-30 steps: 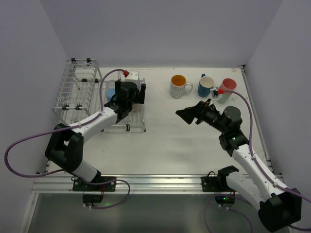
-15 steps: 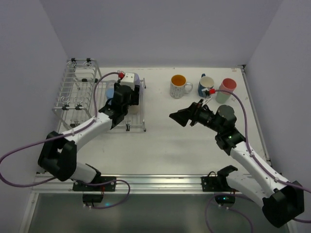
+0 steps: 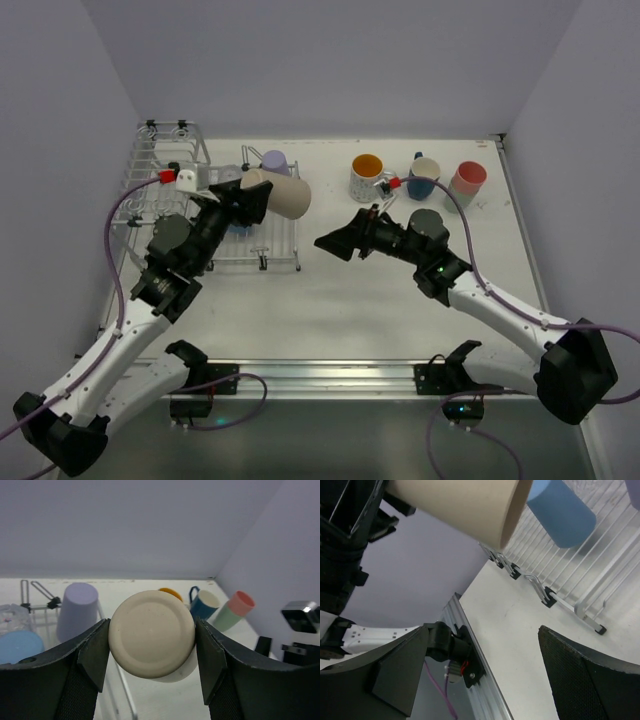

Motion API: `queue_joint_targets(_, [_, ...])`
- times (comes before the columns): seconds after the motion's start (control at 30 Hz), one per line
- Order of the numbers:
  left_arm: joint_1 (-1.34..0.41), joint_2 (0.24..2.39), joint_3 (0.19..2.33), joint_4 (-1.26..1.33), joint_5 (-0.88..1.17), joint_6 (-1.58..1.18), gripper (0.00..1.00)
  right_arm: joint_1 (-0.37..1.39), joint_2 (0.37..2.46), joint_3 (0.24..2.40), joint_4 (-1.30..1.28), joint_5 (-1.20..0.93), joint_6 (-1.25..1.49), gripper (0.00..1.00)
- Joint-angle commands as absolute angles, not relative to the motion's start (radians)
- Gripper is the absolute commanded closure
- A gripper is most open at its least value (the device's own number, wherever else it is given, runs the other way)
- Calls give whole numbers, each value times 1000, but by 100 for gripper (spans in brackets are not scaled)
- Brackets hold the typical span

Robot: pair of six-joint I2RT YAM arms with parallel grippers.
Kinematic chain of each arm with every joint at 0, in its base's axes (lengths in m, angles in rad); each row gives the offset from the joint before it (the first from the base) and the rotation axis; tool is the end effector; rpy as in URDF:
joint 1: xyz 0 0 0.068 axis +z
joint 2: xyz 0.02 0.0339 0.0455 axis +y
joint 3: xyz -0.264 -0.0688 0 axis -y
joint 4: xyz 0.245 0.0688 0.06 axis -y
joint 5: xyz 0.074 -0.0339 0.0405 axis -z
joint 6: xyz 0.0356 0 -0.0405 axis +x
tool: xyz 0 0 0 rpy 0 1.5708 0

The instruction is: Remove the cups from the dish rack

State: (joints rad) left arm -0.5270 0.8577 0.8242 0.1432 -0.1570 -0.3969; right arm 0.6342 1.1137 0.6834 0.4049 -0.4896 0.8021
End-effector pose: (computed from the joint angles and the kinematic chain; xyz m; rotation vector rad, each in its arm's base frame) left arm 0.1780 -0.0971 0.3769 -0.0337 1.4941 -0.6358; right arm 0.1968 0.1655 0.3001 -0.2797 1.7906 1.4608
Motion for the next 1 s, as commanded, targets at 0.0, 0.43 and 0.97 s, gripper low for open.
queue_joint_targets(0.0, [-531, 787, 759, 231, -40, -563, 77, 644, 1138, 771, 558, -488, 838, 7])
queue_joint_targets(0.43, [-532, 745, 667, 468, 218, -805, 77, 644, 1196, 902, 590, -541, 818, 12])
queue_joint_targets(0.97, [-532, 715, 712, 12, 39, -534, 0, 641, 1146, 1049, -18, -249, 409, 100])
